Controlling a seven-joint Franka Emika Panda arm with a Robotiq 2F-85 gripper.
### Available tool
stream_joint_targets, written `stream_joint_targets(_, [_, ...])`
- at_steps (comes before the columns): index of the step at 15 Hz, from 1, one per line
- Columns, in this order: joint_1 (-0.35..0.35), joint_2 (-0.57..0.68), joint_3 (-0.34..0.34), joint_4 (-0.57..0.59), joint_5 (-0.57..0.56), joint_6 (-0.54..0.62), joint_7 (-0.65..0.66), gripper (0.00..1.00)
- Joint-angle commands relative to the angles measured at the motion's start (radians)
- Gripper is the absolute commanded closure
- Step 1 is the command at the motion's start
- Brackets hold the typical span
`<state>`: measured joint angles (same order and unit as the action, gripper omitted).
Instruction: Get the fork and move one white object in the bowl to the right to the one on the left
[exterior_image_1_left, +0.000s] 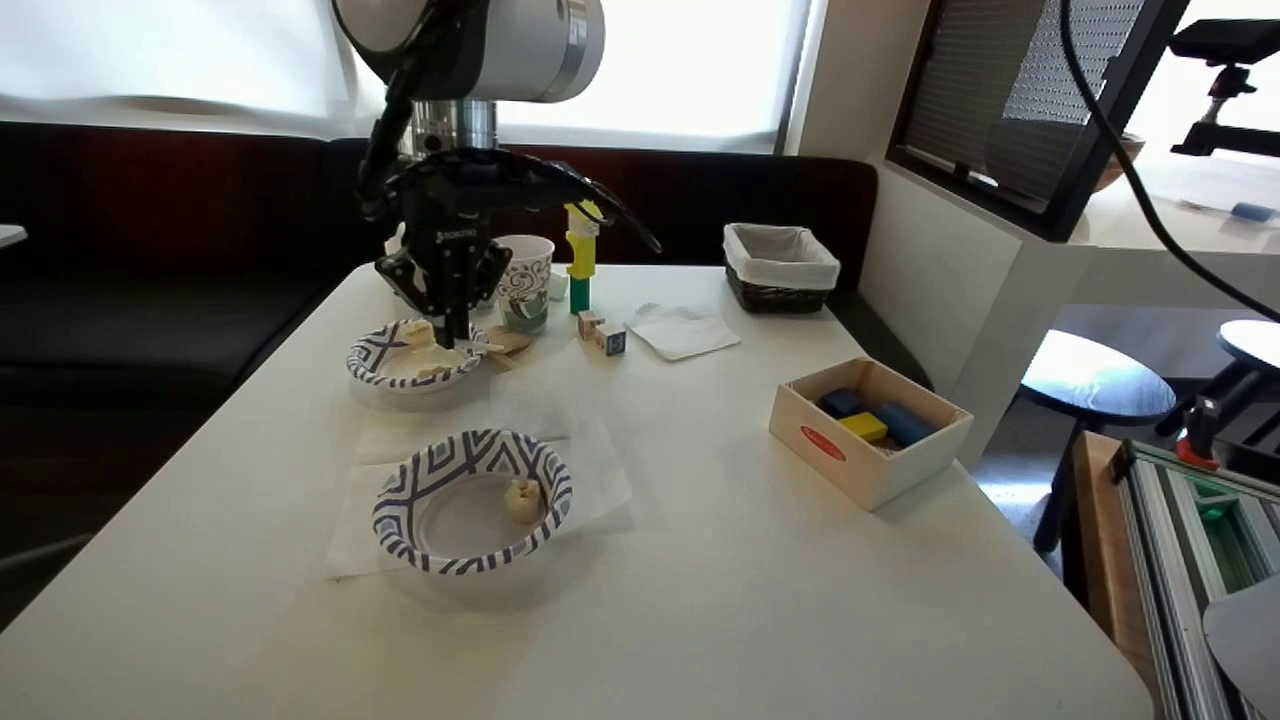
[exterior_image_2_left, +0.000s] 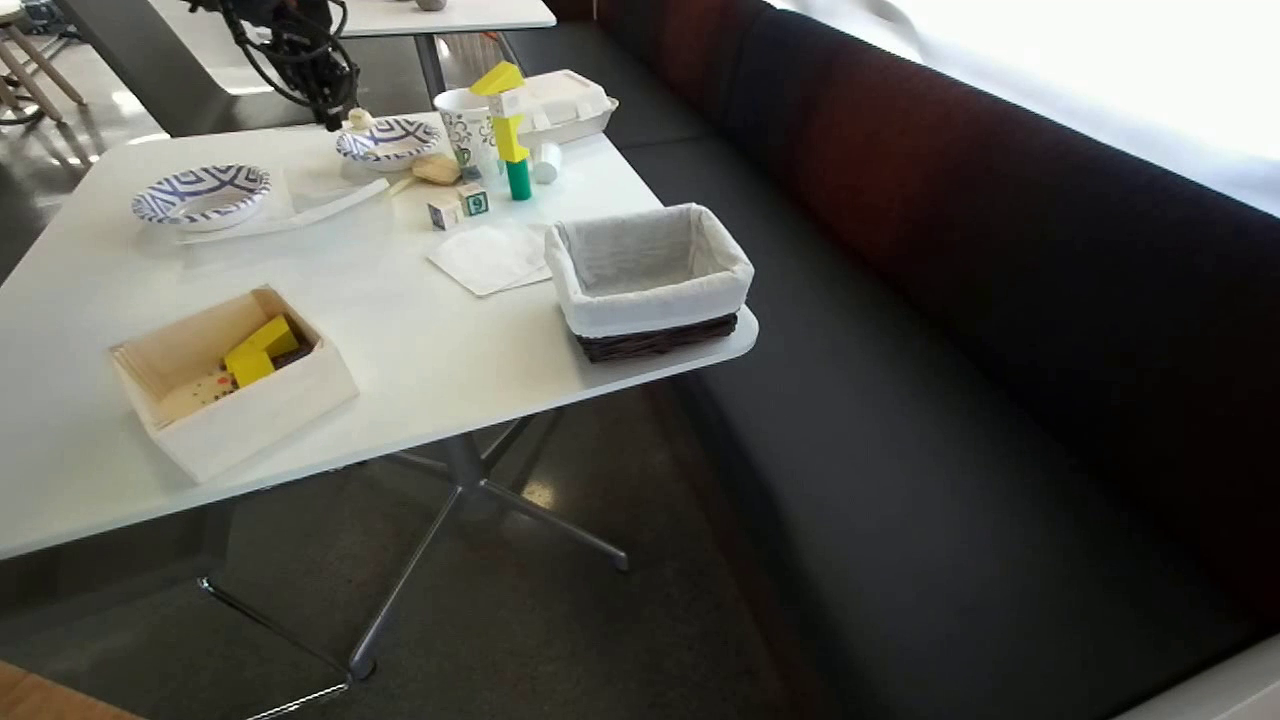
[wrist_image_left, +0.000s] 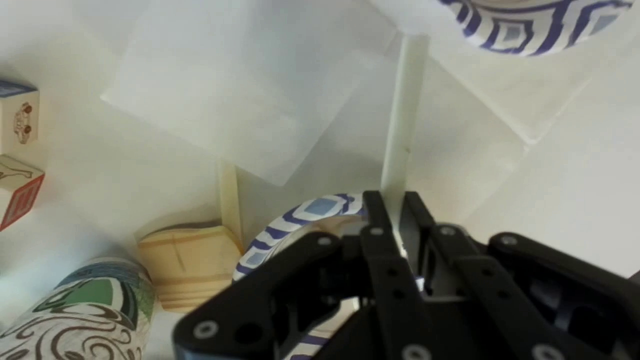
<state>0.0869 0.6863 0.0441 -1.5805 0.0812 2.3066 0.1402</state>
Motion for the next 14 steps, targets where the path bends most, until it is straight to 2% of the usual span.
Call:
stream_joint_targets(1, [0.007,-0.117,0.026,-0.155,-0.027,-0.019,-0.092,0.97])
stream_joint_targets(9, [-0.012,-0.249,0.104,-0.355,-0.035,-0.041,-0.384,0.97])
stream_joint_targets(14, [-0.029,-0.293,0.148,-0.425,-0.017,-0.091,-0.559,0.97])
